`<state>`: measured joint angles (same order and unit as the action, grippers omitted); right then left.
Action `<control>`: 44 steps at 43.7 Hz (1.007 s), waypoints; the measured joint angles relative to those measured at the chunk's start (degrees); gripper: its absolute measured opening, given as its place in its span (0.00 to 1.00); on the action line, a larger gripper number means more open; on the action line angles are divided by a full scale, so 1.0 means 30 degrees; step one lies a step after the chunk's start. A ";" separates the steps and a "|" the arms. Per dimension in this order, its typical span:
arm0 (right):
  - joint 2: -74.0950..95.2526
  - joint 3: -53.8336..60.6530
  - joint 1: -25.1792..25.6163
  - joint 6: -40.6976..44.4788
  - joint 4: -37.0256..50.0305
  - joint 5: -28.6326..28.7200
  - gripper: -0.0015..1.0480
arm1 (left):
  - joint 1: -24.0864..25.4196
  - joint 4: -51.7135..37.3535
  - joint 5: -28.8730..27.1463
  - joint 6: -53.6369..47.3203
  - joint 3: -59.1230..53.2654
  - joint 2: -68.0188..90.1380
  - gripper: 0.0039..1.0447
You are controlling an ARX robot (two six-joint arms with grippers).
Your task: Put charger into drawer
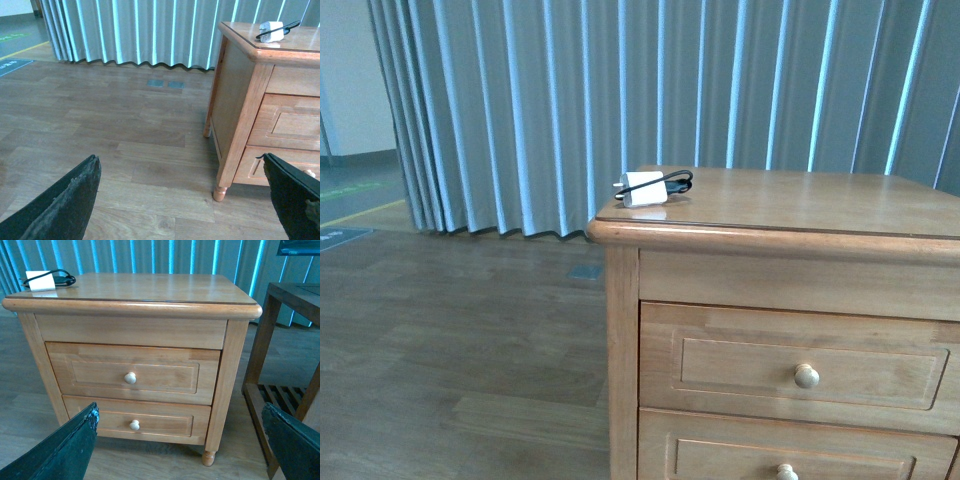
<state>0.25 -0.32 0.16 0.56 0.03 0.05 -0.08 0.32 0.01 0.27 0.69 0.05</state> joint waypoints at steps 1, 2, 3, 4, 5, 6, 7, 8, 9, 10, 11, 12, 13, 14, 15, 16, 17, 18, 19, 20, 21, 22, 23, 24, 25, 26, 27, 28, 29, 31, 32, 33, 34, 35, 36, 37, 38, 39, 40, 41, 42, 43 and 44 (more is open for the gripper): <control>0.0000 0.0000 0.0000 0.0000 0.0000 0.0000 0.92 | 0.0000 0.0000 0.0000 0.0000 0.0000 0.0000 0.94; 0.0000 0.0000 0.0000 -0.0007 0.0000 0.0000 0.92 | 0.0000 0.0000 0.0000 0.0000 0.0000 0.0000 0.94; 0.0000 0.0000 0.0000 -0.0007 0.0000 0.0000 0.92 | 0.0000 0.0007 0.0000 0.0000 0.0000 0.0000 0.94; 0.0000 0.0000 0.0000 -0.0007 0.0000 0.0000 0.92 | 0.0000 0.0000 0.0000 0.0000 0.0000 0.0000 0.94; 0.0000 0.0000 0.0000 -0.0007 0.0000 0.0000 0.92 | 0.0000 0.0000 0.0000 0.0000 0.0000 0.0000 0.94; 0.0000 0.0000 0.0000 0.0000 0.0000 0.0000 0.92 | 0.0000 0.0007 0.0000 0.0000 0.0000 0.0000 0.94; 0.0000 0.0000 0.0000 0.0000 0.0000 0.0000 0.92 | 0.0000 0.0007 0.0000 0.0000 0.0000 0.0000 0.94; 0.0000 0.0000 0.0000 -0.0007 0.0000 0.0000 0.92 | 0.0000 0.0000 0.0000 0.0000 0.0000 0.0000 0.94; 0.0000 0.0000 0.0000 0.0000 0.0000 0.0000 0.92 | 0.0000 0.0000 0.0000 0.0000 0.0000 0.0000 0.94; 0.0000 0.0000 0.0000 0.0000 0.0000 0.0000 0.92 | 0.0000 0.0007 0.0000 0.0000 0.0000 0.0000 0.94; 0.0000 0.0000 0.0000 0.0000 0.0000 0.0000 0.92 | 0.0000 0.0000 0.0000 0.0000 0.0000 0.0000 0.94; 0.0000 0.0000 0.0000 0.0000 0.0000 0.0000 0.92 | 0.0000 0.0000 0.0000 0.0000 0.0000 0.0000 0.94; 0.0000 0.0000 0.0000 -0.0007 0.0000 0.0000 0.92 | 0.0000 0.0000 0.0000 0.0000 0.0000 0.0000 0.94; 0.0000 0.0000 0.0000 -0.0007 0.0000 0.0000 0.92 | 0.0000 0.0000 0.0000 0.0000 0.0000 0.0000 0.94; 0.0000 0.0000 0.0000 -0.0007 0.0000 0.0000 0.92 | 0.0000 0.0000 0.0000 0.0000 0.0000 0.0000 0.94; 0.0000 0.0000 0.0000 0.0000 0.0000 0.0000 0.92 | 0.0000 0.0000 0.0000 0.0000 0.0000 0.0000 0.94; 0.0000 0.0000 0.0000 0.0000 0.0000 0.0000 0.92 | 0.0000 0.0007 0.0000 0.0000 0.0000 0.0000 0.94; 0.0000 0.0000 0.0000 -0.0007 0.0000 0.0000 0.92 | 0.0000 0.0000 0.0000 0.0000 0.0000 0.0000 0.94; 0.0000 0.0000 0.0000 -0.0007 0.0000 0.0000 0.92 | 0.0000 0.0000 0.0000 0.0000 0.0000 0.0000 0.94; 0.0000 0.0000 0.0000 -0.0007 0.0000 0.0007 0.92 | 0.0000 0.0007 0.0000 0.0000 0.0000 0.0000 0.94; 0.0000 0.0000 0.0000 -0.0007 0.0000 0.0000 0.92 | 0.0000 0.0000 0.0000 0.0000 0.0000 0.0000 0.94; 0.0000 0.0000 0.0000 0.0000 0.0000 0.0000 0.92 | 0.0000 0.0000 0.0000 0.0000 0.0000 0.0000 0.94; 0.0015 0.0000 -0.0044 0.0080 0.0000 -0.0146 0.92 | 0.0000 0.0000 0.0000 0.0000 0.0000 0.0000 0.94; 0.0138 0.0000 -0.0248 0.0248 0.0029 -0.0539 0.92 | 0.0000 0.0007 0.0000 0.0000 0.0000 0.0000 0.94; 0.0357 -0.0007 -0.0495 0.0634 0.0204 -0.1515 0.92 | 0.0000 0.0000 0.0000 0.0000 0.0000 0.0000 0.94; 0.0984 -0.0022 -0.0940 0.1056 0.0780 -0.2528 0.92 | 0.0000 0.0000 0.0000 0.0000 0.0000 0.0000 0.94; 0.1581 -0.0051 -0.1209 0.1195 0.1319 -0.3126 0.92 | 0.0000 0.0000 0.0000 0.0000 0.0000 0.0000 0.94; 0.2280 -0.0102 -0.1443 0.1341 0.1902 -0.3497 0.92 | 0.0000 0.0000 0.0000 0.0000 0.0000 0.0000 0.94; 0.3067 -0.0189 -0.1632 0.1450 0.2550 -0.3723 0.92 | 0.0000 0.0007 0.0000 0.0000 0.0000 0.0000 0.94; 0.4809 -0.0517 -0.1967 0.1545 0.3810 -0.4000 0.92 | 0.0000 0.0000 0.0000 0.0000 0.0000 0.0000 0.94; 0.6258 -0.0874 -0.2186 0.1552 0.4743 -0.4000 0.92 | 0.0000 0.0000 0.0000 0.0000 0.0000 0.0000 0.94; 0.6776 -0.1005 -0.2259 0.1559 0.5064 -0.4000 0.92 | 0.0000 0.0000 0.0000 0.0000 0.0000 0.0000 0.94; 0.7810 -0.1246 -0.2419 0.1574 0.5778 -0.4014 0.92 | 0.0000 0.0007 0.0000 0.0000 0.0000 0.0000 0.94; 0.9420 -0.1574 -0.2637 0.1654 0.7016 -0.4058 0.92 | 0.0000 0.0000 0.0000 0.0000 0.0000 0.0000 0.94; 1.0491 -0.1763 -0.2769 0.1690 0.7854 -0.4058 0.92 | 0.0000 0.0000 0.0000 0.0000 0.0000 0.0000 0.94; 1.1657 -0.1982 -0.2907 0.1719 0.8714 -0.4058 0.92 | 0.0000 0.0000 0.0000 0.0000 0.0000 0.0000 0.94; 1.2808 -0.2229 -0.3031 0.1749 0.9530 -0.4065 0.92 | 0.0000 0.0000 0.0000 0.0000 0.0000 0.0000 0.94; 1.3988 -0.2470 -0.3155 0.1792 1.0302 -0.4102 0.92 | 0.0000 0.0000 0.0000 0.0000 0.0000 0.0000 0.94; 1.5715 -0.2834 -0.3366 0.1872 1.1526 -0.4189 0.92 | 0.0000 0.0000 0.0000 0.0000 0.0000 0.0000 0.94; 1.6895 -0.3075 -0.3490 0.1960 1.2305 -0.4197 0.92 | 0.0000 0.0000 0.0000 0.0000 0.0000 0.0000 0.94; 1.8047 -0.3315 -0.3606 0.2004 1.3027 -0.4189 0.92 | 0.0000 0.0000 0.0000 0.0000 0.0000 0.0000 0.94; 1.9249 -0.3585 -0.3730 0.2062 1.3668 -0.4197 0.92 | 0.0000 0.0000 0.0000 0.0000 0.0000 0.0000 0.94; 2.0298 -0.3847 -0.3861 0.2106 1.4178 -0.4197 0.92 | 0.0000 0.0000 0.0000 0.0000 0.0000 0.0000 0.94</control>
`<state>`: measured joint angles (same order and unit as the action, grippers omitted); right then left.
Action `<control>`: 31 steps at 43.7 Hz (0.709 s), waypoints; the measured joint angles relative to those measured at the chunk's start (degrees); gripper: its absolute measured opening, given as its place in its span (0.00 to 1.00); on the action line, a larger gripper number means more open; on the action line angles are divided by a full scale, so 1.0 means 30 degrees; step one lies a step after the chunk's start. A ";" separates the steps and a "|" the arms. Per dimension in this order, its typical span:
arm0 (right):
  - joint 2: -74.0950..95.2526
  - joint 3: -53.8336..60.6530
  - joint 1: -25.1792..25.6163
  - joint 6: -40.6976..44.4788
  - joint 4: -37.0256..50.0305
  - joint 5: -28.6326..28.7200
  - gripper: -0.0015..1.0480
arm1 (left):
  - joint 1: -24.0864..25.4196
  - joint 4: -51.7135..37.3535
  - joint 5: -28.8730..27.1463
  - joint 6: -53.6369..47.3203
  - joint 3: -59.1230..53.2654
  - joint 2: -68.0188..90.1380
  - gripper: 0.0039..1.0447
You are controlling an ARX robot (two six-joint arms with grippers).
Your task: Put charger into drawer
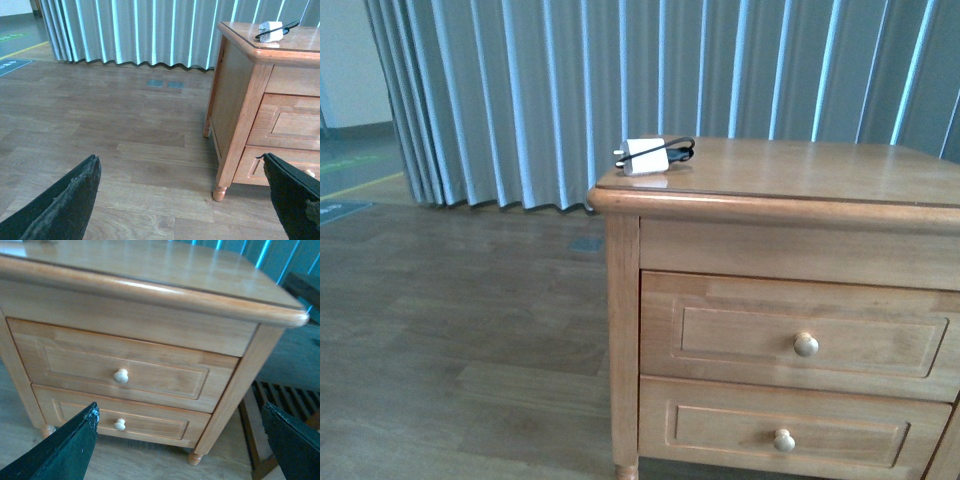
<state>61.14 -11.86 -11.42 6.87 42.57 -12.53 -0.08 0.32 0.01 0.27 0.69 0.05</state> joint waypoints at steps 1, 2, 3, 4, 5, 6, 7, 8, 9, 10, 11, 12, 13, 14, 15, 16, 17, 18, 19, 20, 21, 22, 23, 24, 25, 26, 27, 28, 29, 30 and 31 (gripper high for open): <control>0.1078 -0.0284 -0.0146 0.0051 0.0481 0.0007 0.92 | 0.0000 0.0000 0.0000 0.0000 0.0000 0.0000 0.94; 0.2084 -0.0583 -0.0291 0.0146 0.0903 0.0022 0.92 | 0.0000 0.0000 0.0000 0.0000 0.0000 0.0000 0.94; 0.3060 -0.0882 -0.0437 0.0204 0.1304 0.0044 0.92 | 0.0000 0.0000 0.0000 -0.0007 0.0000 0.0000 0.94; 0.4007 -0.1180 -0.0576 0.0277 0.1683 0.0058 0.92 | 0.0000 0.0000 0.0000 -0.0007 0.0000 0.0000 0.94; 0.4947 -0.1494 -0.0714 0.0321 0.2069 0.0058 0.92 | 0.0000 0.0000 0.0000 0.0000 0.0000 0.0000 0.94; 0.5821 -0.1792 -0.0838 0.0401 0.2412 0.0058 0.92 | 0.0000 0.0000 0.0000 0.0000 0.0000 0.0000 0.94; 0.6688 -0.2106 -0.0962 0.0481 0.2739 0.0066 0.92 | 0.0000 0.0000 0.0000 0.0000 0.0000 0.0000 0.94; 0.7555 -0.2419 -0.1078 0.0576 0.3082 0.0066 0.92 | 0.0000 0.0000 0.0000 0.0000 0.0000 0.0000 0.94; 0.8378 -0.2732 -0.1188 0.0678 0.3402 0.0066 0.92 | 0.0000 0.0000 0.0000 -0.0007 0.0000 0.0000 0.94; 0.9180 -0.3053 -0.1275 0.0750 0.3716 0.0087 0.92 | 0.0000 0.0007 0.0000 -0.0007 0.0000 0.0000 0.94; 0.9959 -0.3388 -0.1362 0.0816 0.4000 0.0146 0.92 | 0.0000 0.0000 0.0000 0.0000 0.0000 0.0000 0.94; 1.0710 -0.3723 -0.1428 0.0889 0.4248 0.0204 0.92 | 0.0000 0.0007 0.0000 -0.0007 0.0000 0.0000 0.94; 1.1446 -0.4073 -0.1486 0.0969 0.4466 0.0211 0.92 | 0.0000 0.0000 0.0000 0.0000 0.0000 0.0000 0.94; 1.1781 -0.4248 -0.1501 0.0998 0.4568 0.0219 0.92 | 0.0000 0.0000 0.0000 -0.0007 0.0000 0.0000 0.94; 1.2815 -0.4779 -0.1566 0.1071 0.4838 0.0240 0.92 | 0.0000 0.0007 0.0000 0.0000 0.0000 0.0000 0.94; 1.3449 -0.5144 -0.1603 0.1107 0.4976 0.0248 0.92 | 0.0000 0.0000 0.0000 0.0000 0.0000 0.0000 0.94; 1.4076 -0.5508 -0.1632 0.1137 0.5078 0.0270 0.92 | 0.0000 0.0000 0.0000 -0.0007 0.0000 0.0000 0.94; 1.4375 -0.5690 -0.1639 0.1144 0.5115 0.0277 0.92 | 0.0000 0.0000 0.0000 0.0000 0.0000 0.0000 0.94; 1.5220 -0.6237 -0.1661 0.1180 0.5238 0.0284 0.92 | 0.0000 0.0000 0.0000 -0.0007 0.0000 0.0000 0.94; 1.5999 -0.6747 -0.1683 0.1260 0.5413 0.0291 0.92 | 0.0000 0.0000 0.0000 0.0000 0.0000 0.0000 0.94; 1.6750 -0.7257 -0.1690 0.1304 0.5574 0.0306 0.92 | 0.0000 0.0007 0.0000 -0.0007 0.0000 0.0000 0.94; 1.7209 -0.7584 -0.1690 0.1319 0.5654 0.0299 0.92 | 0.0000 0.0000 0.0000 0.0000 0.0000 0.0000 0.94; 1.7624 -0.7898 -0.1690 0.1348 0.5697 0.0277 0.92 | 0.0000 0.0000 0.0000 0.0000 0.0000 0.0000 0.94; 1.8039 -0.8233 -0.1690 0.1355 0.5727 0.0270 0.92 | 0.0000 0.0000 0.0000 0.0000 0.0000 0.0000 0.94; 1.8236 -0.8393 -0.1683 0.1362 0.5748 0.0262 0.92 | 0.0000 0.0000 0.0000 -0.0007 0.0000 0.0000 0.94; 1.8622 -0.8728 -0.1676 0.1362 0.5778 0.0255 0.92 | 0.0000 0.0000 0.0000 0.0000 0.0000 0.0000 0.94; 1.8957 -0.9063 -0.1654 0.1362 0.5778 0.0248 0.92 | 0.0000 0.0007 0.0000 0.0000 0.0000 0.0000 0.94; 1.9285 -0.9377 -0.1632 0.1362 0.5778 0.0204 0.92 | 0.0000 0.0000 0.0000 0.0000 0.0000 0.0000 0.94; 1.9598 -0.9683 -0.1603 0.1362 0.5778 0.0182 0.92 | 0.0000 0.0000 0.0000 -0.0007 0.0000 0.0000 0.94; 1.9744 -0.9843 -0.1588 0.1362 0.5778 0.0175 0.92 | 0.0000 0.0007 0.0000 0.0000 0.0000 0.0000 0.94; 2.0028 -1.0163 -0.1559 0.1362 0.5778 0.0138 0.92 | 0.0000 0.0000 0.0000 -0.0007 0.0000 0.0000 0.94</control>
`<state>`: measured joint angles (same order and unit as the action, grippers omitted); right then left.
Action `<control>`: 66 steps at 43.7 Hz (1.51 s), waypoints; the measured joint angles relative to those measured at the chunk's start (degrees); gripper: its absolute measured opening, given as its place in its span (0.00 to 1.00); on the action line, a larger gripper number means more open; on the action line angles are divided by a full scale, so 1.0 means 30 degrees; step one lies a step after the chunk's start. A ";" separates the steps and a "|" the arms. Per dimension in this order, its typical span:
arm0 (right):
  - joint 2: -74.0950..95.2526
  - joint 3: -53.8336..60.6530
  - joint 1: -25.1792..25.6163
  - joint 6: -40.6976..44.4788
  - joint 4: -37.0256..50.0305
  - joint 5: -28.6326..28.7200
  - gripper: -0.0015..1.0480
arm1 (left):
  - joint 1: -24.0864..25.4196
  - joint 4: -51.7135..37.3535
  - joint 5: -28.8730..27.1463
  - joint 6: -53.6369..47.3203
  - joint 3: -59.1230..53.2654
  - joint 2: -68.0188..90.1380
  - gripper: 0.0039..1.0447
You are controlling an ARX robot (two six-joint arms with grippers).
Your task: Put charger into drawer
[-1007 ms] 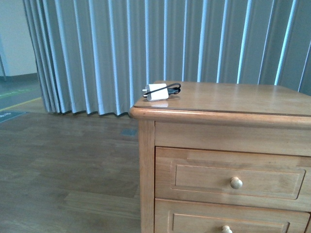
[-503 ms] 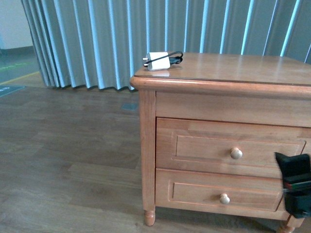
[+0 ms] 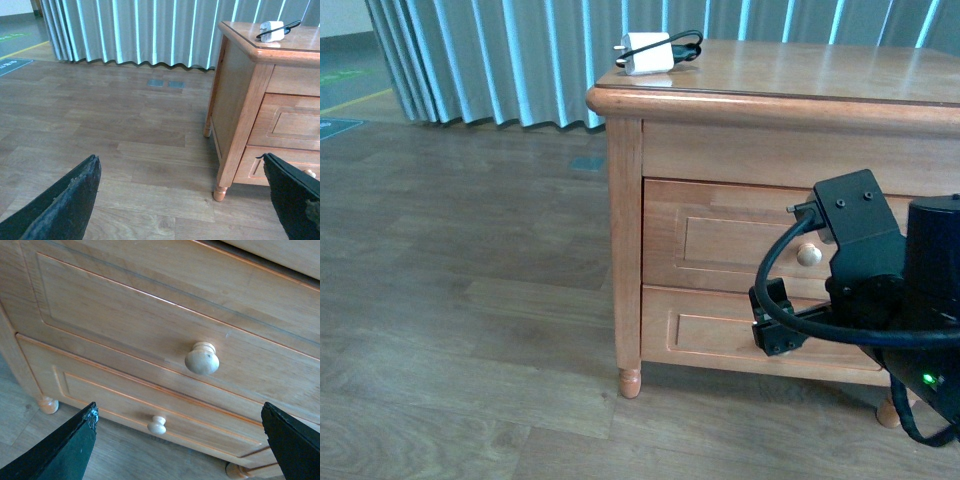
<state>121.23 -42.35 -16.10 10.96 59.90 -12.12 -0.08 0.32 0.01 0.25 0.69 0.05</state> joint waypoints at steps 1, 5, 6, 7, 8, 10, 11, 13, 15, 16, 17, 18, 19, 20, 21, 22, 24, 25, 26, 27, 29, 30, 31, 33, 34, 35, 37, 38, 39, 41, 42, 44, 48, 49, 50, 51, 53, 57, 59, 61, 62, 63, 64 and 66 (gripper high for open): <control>0.0240 -0.0284 0.0036 -0.0007 0.0000 -0.0058 0.92 | 0.0000 0.0000 0.0000 0.0007 0.0000 0.0000 0.94; 0.1100 -0.1319 0.0226 -0.0022 0.0007 -0.0444 0.92 | 0.0000 0.0007 0.0000 0.0007 0.0000 0.0000 0.94; 0.1333 -0.1610 0.0299 -0.0044 0.0000 -0.0576 0.92 | 0.0000 0.0000 0.0000 0.0007 0.0000 0.0000 0.94; 0.1552 -0.1902 0.0386 -0.0102 -0.0022 -0.0714 0.92 | 0.0000 0.0000 0.0000 0.0007 0.0000 0.0000 0.94; 0.1661 -0.2047 0.0430 -0.0117 -0.0051 -0.0758 0.92 | 0.0000 0.0000 0.0000 0.0007 0.0000 0.0000 0.94; 0.2222 -0.2856 0.0699 -0.0408 -0.0415 -0.1188 0.92 | 0.0000 0.0007 0.0000 0.0007 0.0000 0.0000 0.94; 0.2368 -0.3075 0.0794 -0.0525 -0.0459 -0.1355 0.92 | 0.0000 0.0000 0.0000 0.0007 0.0000 0.0000 0.94; 0.2696 -0.3548 0.0969 -0.0765 -0.0612 -0.1756 0.92 | 0.0000 0.0000 0.0000 0.0007 0.0000 0.0000 0.94; 0.2863 -0.3898 0.1107 -0.1042 -0.0860 -0.1989 0.92 | 0.0000 0.0000 0.0000 0.0007 0.0000 0.0000 0.94; 0.2922 -0.4051 0.1144 -0.1158 -0.0976 -0.2076 0.92 | 0.0000 0.0000 0.0000 0.0007 0.0000 0.0000 0.94; 0.2965 -0.4175 0.1195 -0.1231 -0.1049 -0.2142 0.92 | 0.0000 0.0007 0.0000 0.0007 0.0000 0.0000 0.94; 0.3009 -0.4277 0.1217 -0.1304 -0.1064 -0.2178 0.92 | 0.0000 0.0007 0.0000 0.0007 0.0000 0.0000 0.94; 0.3031 -0.4328 0.1224 -0.1348 -0.1064 -0.2215 0.92 | 0.0000 0.0000 0.0000 0.0007 0.0000 0.0000 0.94; 0.3067 -0.4422 0.1239 -0.1421 -0.1078 -0.2259 0.92 | 0.0000 0.0000 0.0000 0.0007 0.0000 0.0000 0.94; 0.3104 -0.4510 0.1231 -0.1472 -0.1100 -0.2288 0.92 | 0.0000 0.0000 0.0000 0.0007 0.0000 0.0000 0.94; 0.3147 -0.4641 0.1231 -0.1581 -0.1137 -0.2295 0.92 | 0.0000 0.0000 0.0000 0.0007 0.0000 0.0000 0.94; 0.3235 -0.4838 0.1195 -0.1712 -0.1246 -0.2295 0.92 | 0.0000 0.0000 0.0000 0.0007 0.0000 0.0000 0.94; 0.3271 -0.4903 0.1173 -0.1749 -0.1319 -0.2295 0.92 | 0.0000 0.0000 0.0000 0.0007 0.0000 0.0000 0.94; 0.3315 -0.4969 0.1137 -0.1821 -0.1384 -0.2317 0.92 | 0.0000 0.0000 0.0000 0.0007 0.0000 0.0000 0.94; 0.3366 -0.5027 0.1093 -0.1916 -0.1457 -0.2368 0.92 | 0.0000 0.0000 0.0000 0.0007 0.0000 0.0000 0.94; 0.3424 -0.5078 0.1049 -0.2004 -0.1566 -0.2353 0.92 | 0.0000 0.0000 0.0000 0.0007 0.0000 0.0000 0.94; 0.3453 -0.5107 0.1013 -0.2055 -0.1625 -0.2339 0.92 | 0.0000 0.0000 0.0000 0.0007 0.0000 0.0000 0.94; 0.3483 -0.5136 0.0976 -0.2113 -0.1661 -0.2302 0.92 | 0.0000 0.0000 0.0000 0.0000 0.0000 0.0000 0.94; 0.3534 -0.5187 0.0911 -0.2127 -0.1668 -0.2295 0.92 | 0.0000 0.0000 0.0000 0.0007 0.0000 0.0000 0.94; 0.3548 -0.5217 0.0874 -0.2164 -0.1668 -0.2317 0.92 | 0.0000 0.0000 0.0000 0.0007 0.0000 0.0000 0.94; 0.3563 -0.5231 0.0845 -0.2186 -0.1668 -0.2331 0.92 | 0.0000 0.0000 0.0000 0.0000 0.0000 0.0000 0.94; 0.3563 -0.5282 0.0794 -0.2237 -0.1676 -0.2375 0.92 | 0.0000 0.0000 0.0000 0.0000 0.0000 0.0000 0.94; 0.3563 -0.5319 0.0765 -0.2280 -0.1705 -0.2433 0.92 | 0.0000 0.0000 0.0000 0.0007 0.0000 0.0000 0.94; 0.3563 -0.5348 0.0736 -0.2317 -0.1727 -0.2463 0.92 | 0.0000 0.0000 0.0000 0.0007 0.0000 0.0000 0.94; 0.3599 -0.5421 0.0692 -0.2412 -0.1770 -0.2550 0.92 | 0.0000 0.0000 0.0000 0.0000 0.0000 0.0000 0.94; 0.3643 -0.5479 0.0670 -0.2463 -0.1792 -0.2616 0.92 | 0.0000 0.0000 0.0000 0.0007 0.0000 0.0000 0.94; 0.3716 -0.5544 0.0619 -0.2506 -0.1829 -0.2652 0.92 | 0.0000 0.0000 0.0000 0.0000 0.0000 0.0000 0.94; 0.3818 -0.5617 0.0546 -0.2579 -0.1902 -0.2630 0.92 | 0.0000 0.0000 0.0000 0.0007 0.0000 0.0000 0.94; 0.3832 -0.5625 0.0525 -0.2579 -0.1902 -0.2623 0.92 | 0.0000 0.0007 0.0000 0.0007 0.0000 0.0000 0.94; 0.3847 -0.5625 0.0503 -0.2579 -0.1902 -0.2601 0.92 | 0.0000 0.0000 0.0000 0.0007 0.0000 0.0000 0.94; 0.3847 -0.5625 0.0495 -0.2579 -0.1902 -0.2594 0.92 | 0.0000 0.0000 0.0000 0.0007 0.0000 0.0000 0.94; 0.3847 -0.5646 0.0452 -0.2594 -0.1902 -0.2586 0.92 | 0.0000 0.0000 0.0000 0.0007 0.0000 0.0000 0.94; 0.3847 -0.5661 0.0423 -0.2630 -0.1902 -0.2594 0.92 | 0.0000 0.0000 0.0000 0.0007 0.0000 0.0000 0.94; 0.3847 -0.5661 0.0401 -0.2630 -0.1902 -0.2594 0.92 | 0.0000 0.0007 0.0000 0.0007 0.0000 0.0000 0.94; 0.3847 -0.5676 0.0386 -0.2630 -0.1902 -0.2601 0.92 | 0.0000 0.0000 0.0000 0.0007 0.0000 0.0000 0.94; 0.3847 -0.5676 0.0379 -0.2637 -0.1902 -0.2601 0.92 | 0.0000 0.0000 0.0000 0.0007 0.0000 0.0000 0.94; 0.3847 -0.5683 0.0372 -0.2659 -0.1902 -0.2594 0.92 | 0.0000 0.0000 0.0000 0.0000 0.0000 0.0000 0.94; 0.3847 -0.5683 0.0372 -0.2667 -0.1902 -0.2594 0.92 | 0.0000 0.0000 0.0000 0.0007 0.0000 0.0000 0.94; 0.3847 -0.5690 0.0364 -0.2703 -0.1916 -0.2594 0.90 | 0.0000 0.0007 0.0000 0.0007 0.0000 0.0000 0.94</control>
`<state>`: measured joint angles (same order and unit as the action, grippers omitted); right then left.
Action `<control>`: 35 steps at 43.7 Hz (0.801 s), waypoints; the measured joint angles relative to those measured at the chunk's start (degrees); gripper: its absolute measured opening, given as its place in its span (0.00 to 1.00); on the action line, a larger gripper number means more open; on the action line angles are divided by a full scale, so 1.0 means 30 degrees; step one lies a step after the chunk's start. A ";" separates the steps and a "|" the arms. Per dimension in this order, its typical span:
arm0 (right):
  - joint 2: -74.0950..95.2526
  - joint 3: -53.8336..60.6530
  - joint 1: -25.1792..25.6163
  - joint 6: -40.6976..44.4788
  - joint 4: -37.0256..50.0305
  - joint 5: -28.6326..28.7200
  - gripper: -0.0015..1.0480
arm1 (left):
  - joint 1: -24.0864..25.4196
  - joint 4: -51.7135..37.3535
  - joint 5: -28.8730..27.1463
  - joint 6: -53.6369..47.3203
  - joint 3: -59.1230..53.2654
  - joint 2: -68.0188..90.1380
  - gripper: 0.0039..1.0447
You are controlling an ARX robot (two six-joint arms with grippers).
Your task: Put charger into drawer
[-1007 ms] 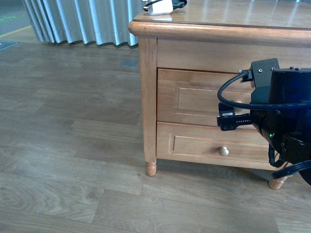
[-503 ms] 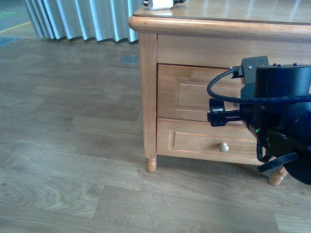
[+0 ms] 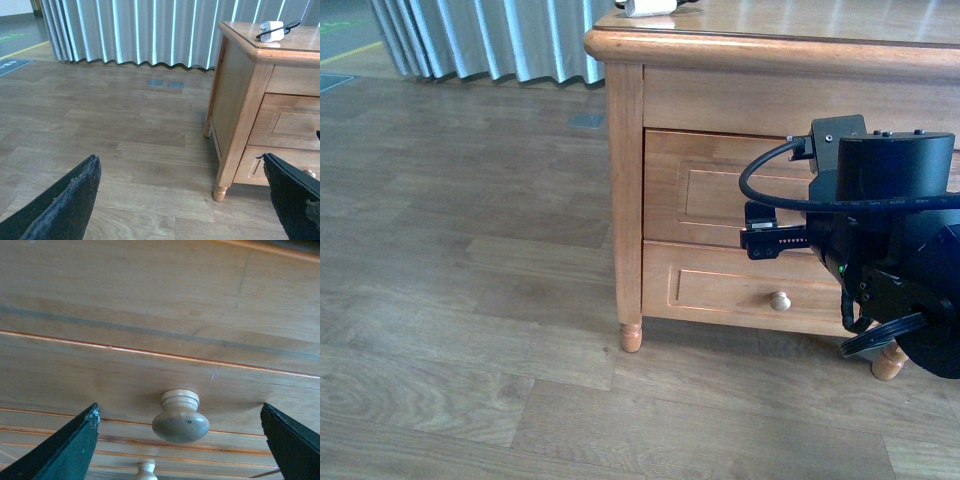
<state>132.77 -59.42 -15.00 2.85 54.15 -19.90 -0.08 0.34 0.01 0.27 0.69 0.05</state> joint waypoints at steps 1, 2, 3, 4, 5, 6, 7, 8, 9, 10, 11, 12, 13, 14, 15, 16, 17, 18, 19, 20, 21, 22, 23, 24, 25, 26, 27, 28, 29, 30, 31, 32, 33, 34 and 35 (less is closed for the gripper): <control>0.0000 0.0000 0.0000 -0.0007 0.0000 0.0000 0.88 | 0.0000 0.0000 0.0000 0.0000 0.0000 0.0000 0.94; 0.0000 0.0000 0.0000 -0.0007 0.0000 0.0000 0.83 | 0.0000 -0.0007 0.0000 0.0000 0.0000 0.0000 0.94; 0.0000 0.0000 0.0000 -0.0007 0.0000 0.0000 0.79 | 0.0000 -0.0007 0.0000 0.0000 0.0000 0.0000 0.94; 0.0000 0.0000 0.0000 0.0000 0.0000 0.0000 0.78 | 0.0000 -0.0007 0.0000 0.0000 0.0000 0.0000 0.94; 0.0000 0.0000 0.0000 -0.0007 0.0000 0.0000 0.74 | 0.0000 -0.0007 0.0000 -0.0007 0.0000 0.0000 0.94; 0.0000 0.0000 0.0000 -0.0007 0.0000 0.0000 0.71 | 0.0000 -0.0007 0.0000 0.0000 0.0000 0.0000 0.94; 0.0000 0.0000 0.0000 0.0000 0.0000 0.0000 0.69 | 0.0000 -0.0007 0.0000 0.0000 0.0000 0.0000 0.94; 0.0000 0.0000 0.0000 0.0000 0.0000 0.0000 0.66 | 0.0000 -0.0007 0.0000 0.0000 0.0000 0.0000 0.94; 0.0000 0.0000 0.0000 0.0000 0.0000 0.0007 0.61 | 0.0000 -0.0007 0.0000 0.0000 0.0000 0.0000 0.94; 0.0000 0.0000 0.0000 0.0000 0.0000 0.0022 0.57 | 0.0000 -0.0007 0.0000 0.0000 0.0000 0.0000 0.94; 0.0000 0.0000 0.0000 0.0007 0.0000 0.0044 0.52 | 0.0000 -0.0007 0.0000 0.0000 0.0000 0.0000 0.94; 0.0000 0.0000 0.0000 0.0007 0.0000 0.0066 0.49 | 0.0000 -0.0007 0.0000 0.0000 0.0000 0.0000 0.94; 0.0000 -0.0007 0.0000 0.0007 0.0000 0.0095 0.44 | 0.0000 -0.0007 0.0000 0.0000 0.0000 0.0000 0.94; 0.0000 -0.0007 -0.0007 0.0007 0.0000 0.0095 0.41 | 0.0000 -0.0007 0.0000 0.0000 0.0000 0.0000 0.94; 0.0000 -0.0022 -0.0015 0.0007 0.0000 0.0102 0.35 | 0.0000 -0.0007 0.0000 0.0000 0.0000 0.0000 0.94; 0.0000 -0.0029 -0.0015 0.0015 0.0000 0.0073 0.32 | 0.0000 -0.0007 0.0000 0.0000 0.0000 0.0000 0.94; 0.0000 -0.0029 -0.0029 0.0022 0.0000 0.0080 0.27 | 0.0000 -0.0007 0.0000 0.0000 0.0000 0.0000 0.94; 0.0000 -0.0029 -0.0029 0.0029 0.0000 0.0073 0.25 | 0.0000 0.0000 0.0000 0.0000 0.0000 0.0000 0.94; 0.0000 -0.0029 -0.0036 0.0029 0.0000 0.0066 0.24 | 0.0000 0.0000 0.0000 0.0000 0.0000 0.0000 0.94; 0.0000 -0.0029 -0.0051 0.0029 0.0000 0.0051 0.23 | 0.0000 -0.0007 0.0000 0.0000 0.0000 0.0000 0.94; 0.0000 -0.0029 -0.0051 0.0029 0.0000 0.0015 0.23 | 0.0000 -0.0007 0.0000 0.0000 0.0000 0.0000 0.94; 0.0000 -0.0029 -0.0051 0.0022 0.0000 0.0022 0.23 | 0.0000 0.0000 0.0000 0.0000 0.0000 0.0000 0.94; 0.0000 -0.0029 -0.0051 0.0022 0.0000 0.0022 0.23 | 0.0000 -0.0007 0.0000 0.0000 0.0000 0.0000 0.94; 0.0000 -0.0015 -0.0051 0.0015 0.0000 0.0029 0.23 | 0.0000 -0.0007 0.0000 0.0000 0.0000 0.0000 0.94; 0.0000 0.0007 -0.0051 0.0007 0.0000 0.0044 0.23 | 0.0000 -0.0007 0.0000 -0.0007 0.0000 0.0000 0.94; 0.0000 0.0029 -0.0051 0.0000 0.0000 0.0080 0.23 | 0.0000 -0.0007 0.0000 0.0000 0.0000 0.0000 0.94; -0.0022 0.0080 -0.0058 -0.0022 0.0000 0.0153 0.23 | 0.0000 -0.0007 0.0000 0.0000 0.0000 0.0000 0.94; -0.0095 0.0168 -0.0051 -0.0051 0.0000 0.0248 0.23 | 0.0000 0.0000 0.0000 0.0000 0.0000 0.0000 0.94; -0.0160 0.0233 -0.0051 -0.0080 -0.0007 0.0328 0.23 | 0.0000 -0.0007 0.0000 0.0000 0.0000 0.0000 0.94; -0.0248 0.0342 -0.0044 -0.0146 -0.0066 0.0401 0.23 | 0.0000 -0.0007 0.0000 0.0000 0.0000 0.0000 0.94; -0.0335 0.0444 -0.0044 -0.0197 -0.0131 0.0503 0.23 | 0.0000 -0.0007 0.0000 0.0000 0.0000 0.0000 0.94; -0.0459 0.0568 -0.0036 -0.0277 -0.0240 0.0590 0.23 | 0.0000 -0.0007 0.0000 0.0000 0.0000 0.0000 0.94; -0.0597 0.0707 -0.0029 -0.0313 -0.0321 0.0685 0.22 | 0.0000 -0.0007 0.0000 0.0000 0.0000 0.0000 0.94; -0.0801 0.0925 -0.0022 -0.0437 -0.0423 0.0772 0.22 | 0.0000 -0.0007 0.0000 0.0000 0.0000 0.0000 0.94; -0.0976 0.1100 -0.0029 -0.0517 -0.0495 0.0838 0.22 | 0.0000 -0.0007 0.0000 0.0000 0.0000 0.0000 0.94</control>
<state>129.84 -56.12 -15.09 1.30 52.66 -17.39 -0.08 0.32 0.01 0.27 0.69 0.05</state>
